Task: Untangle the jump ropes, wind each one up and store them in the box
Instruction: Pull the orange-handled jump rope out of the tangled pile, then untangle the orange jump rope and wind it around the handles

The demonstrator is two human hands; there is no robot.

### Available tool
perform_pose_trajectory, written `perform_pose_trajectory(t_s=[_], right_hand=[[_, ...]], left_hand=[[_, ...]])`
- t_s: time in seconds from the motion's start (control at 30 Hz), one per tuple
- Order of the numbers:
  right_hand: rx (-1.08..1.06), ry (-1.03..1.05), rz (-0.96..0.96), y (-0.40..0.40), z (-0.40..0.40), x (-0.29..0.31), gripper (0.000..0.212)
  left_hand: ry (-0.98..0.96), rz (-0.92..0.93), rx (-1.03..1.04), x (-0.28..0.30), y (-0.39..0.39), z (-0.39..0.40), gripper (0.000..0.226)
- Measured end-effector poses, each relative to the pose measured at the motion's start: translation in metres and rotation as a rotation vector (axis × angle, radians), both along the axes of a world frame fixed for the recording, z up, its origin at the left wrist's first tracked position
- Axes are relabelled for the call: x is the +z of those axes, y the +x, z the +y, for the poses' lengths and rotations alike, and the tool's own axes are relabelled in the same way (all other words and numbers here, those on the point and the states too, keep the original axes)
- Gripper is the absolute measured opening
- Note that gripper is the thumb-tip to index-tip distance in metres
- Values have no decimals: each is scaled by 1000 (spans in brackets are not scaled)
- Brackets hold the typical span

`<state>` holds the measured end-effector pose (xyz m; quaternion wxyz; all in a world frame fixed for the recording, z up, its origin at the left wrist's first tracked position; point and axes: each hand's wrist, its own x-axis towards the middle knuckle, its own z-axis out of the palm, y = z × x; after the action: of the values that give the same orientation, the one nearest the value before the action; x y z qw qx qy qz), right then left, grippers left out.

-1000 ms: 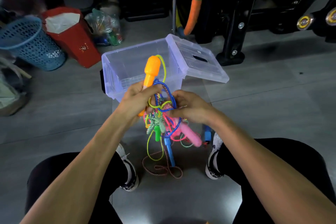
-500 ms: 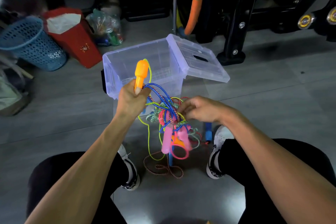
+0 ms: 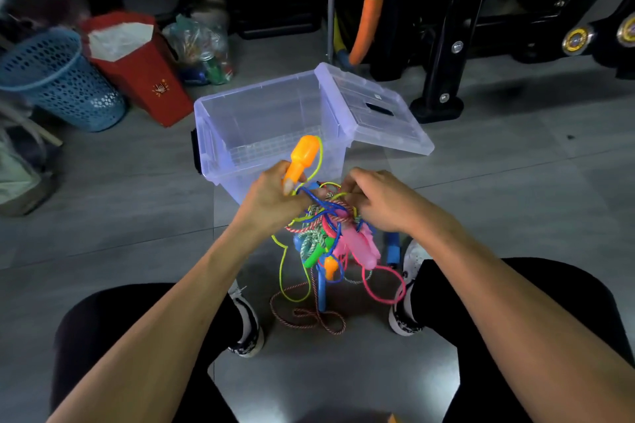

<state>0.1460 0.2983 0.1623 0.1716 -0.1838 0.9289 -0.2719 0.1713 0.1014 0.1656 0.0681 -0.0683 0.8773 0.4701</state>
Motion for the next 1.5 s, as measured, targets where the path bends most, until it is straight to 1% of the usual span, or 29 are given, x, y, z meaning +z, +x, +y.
perform_pose_trajectory(t_s=[0.1,0.17,0.2,0.23,0.33,0.4,0.5,0.7,0.77,0.83,0.93,1.03,1.1,1.17,1.27,1.33,1.37,1.4,1.43,1.5], right_hand=[[-101,-92,-15,-2,-8,-5,10],[-202,-209,-51,-3,-14,-6,8],[-258,-272,-85,-3,-16,-6,7],[-308,-332,-125,-4,-16,-4,7],[-411,-443,-206,-8,-14,-2,12],[-420,-404,-203,-11,-11,-4,10],[-435,-324,-190,-14,-9,-13,9],[-487,-305,-150,-17,-8,-17,11],[-505,-284,-124,-17,-9,-18,16],[-510,-232,-99,-15,-13,-19,13],[-475,-208,-82,-9,-24,-20,11],[-459,-156,-72,-8,-39,-21,9],[-459,-117,-69,-9,-50,-22,8],[-453,-103,-81,-8,-62,-27,9],[-415,-77,-83,-7,-79,-39,8],[-368,-72,-84,-7,-87,-44,6],[-343,-85,-87,-8,-90,-45,6],[-316,-110,-92,-8,-92,-45,7],[-284,-138,-96,-8,-94,-44,7],[-221,-198,-92,-10,-95,-42,8]], left_hand=[[16,-96,16,-5,3,7,45],[22,-180,-5,-8,2,6,57],[8,-218,-19,-9,1,5,59],[4,-241,-22,-10,1,4,56],[77,-232,23,-10,-3,-2,33],[99,-209,48,-9,-5,-5,23],[108,-211,94,-9,-5,-9,22],[158,-201,180,-8,-5,-19,10],[182,-220,205,-9,-3,-24,6],[207,-266,238,-13,1,-31,8],[196,-355,277,-21,10,-49,4],[197,-384,274,-33,19,-75,4],[198,-381,346,-44,24,-96,5],[135,-374,420,-58,26,-119,6],[-32,-400,433,-76,25,-148,9],[-231,-449,396,-81,24,-157,21],[-365,-471,361,-83,23,-158,31],[-444,-467,335,-81,22,-156,41],[-434,-429,306,-77,20,-150,47],[-290,-264,191,-62,17,-131,45]])
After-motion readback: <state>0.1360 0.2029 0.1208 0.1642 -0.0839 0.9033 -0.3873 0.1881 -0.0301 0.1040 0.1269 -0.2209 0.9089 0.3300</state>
